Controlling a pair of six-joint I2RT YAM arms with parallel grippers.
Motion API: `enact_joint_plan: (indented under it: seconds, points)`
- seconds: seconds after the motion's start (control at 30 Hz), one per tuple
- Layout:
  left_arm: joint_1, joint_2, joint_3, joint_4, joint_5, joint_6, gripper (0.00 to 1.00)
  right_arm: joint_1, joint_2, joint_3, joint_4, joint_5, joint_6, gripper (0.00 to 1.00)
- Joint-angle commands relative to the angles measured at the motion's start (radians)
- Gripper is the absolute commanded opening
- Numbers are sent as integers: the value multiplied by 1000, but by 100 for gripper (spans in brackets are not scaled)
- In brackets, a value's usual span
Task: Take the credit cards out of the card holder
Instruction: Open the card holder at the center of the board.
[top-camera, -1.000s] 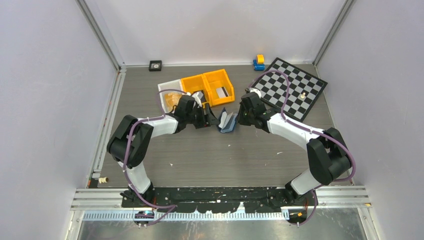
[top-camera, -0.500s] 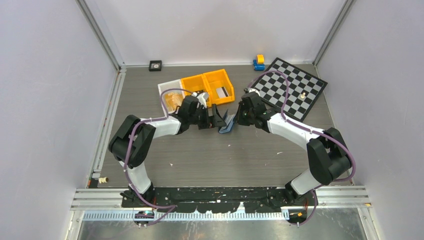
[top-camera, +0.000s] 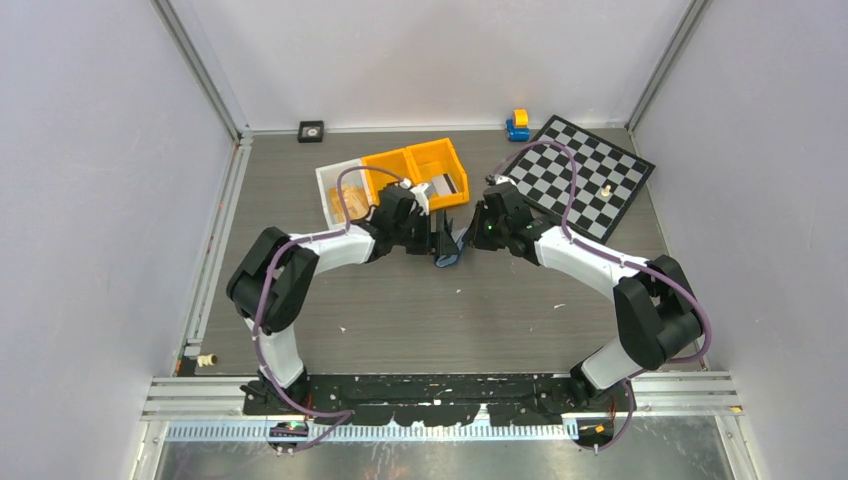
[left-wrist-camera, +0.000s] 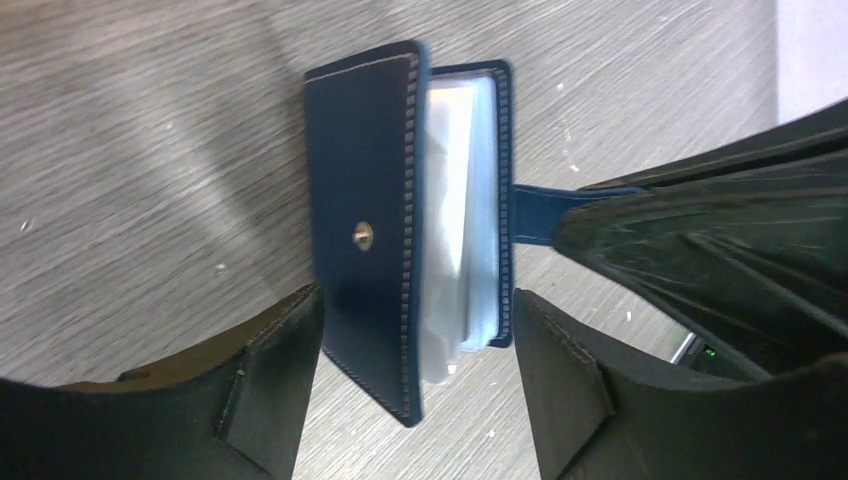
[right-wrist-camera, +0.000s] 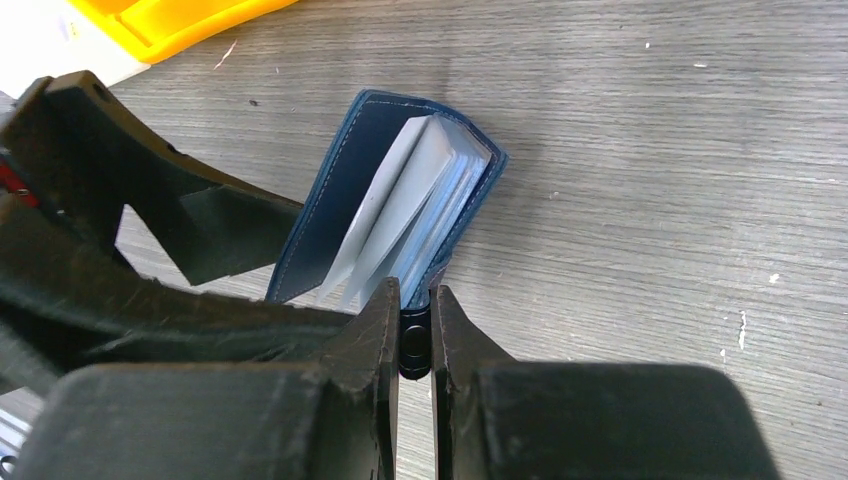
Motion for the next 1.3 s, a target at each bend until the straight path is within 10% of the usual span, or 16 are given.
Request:
enact_joint_plan:
  seconds: [0.0,0.2,0.73,0.97,1.27]
  points:
    - [17,20,25,-53,-27,5,67,0,-36,4,40,-27,-5,1]
    - [71,40,3,-11,31,-68,51,0,-39,4,39,-18,-5,0]
    - [118,35,-54,96,113,-140,47,-1,-28,9,22,31,-5,1]
    - [125,37,-64,110,112,-153,30,-9,13,13,-1,89,44,76]
    - [154,60,-87,137,122,-208,28,-111,108,-10,31,-65,162,86]
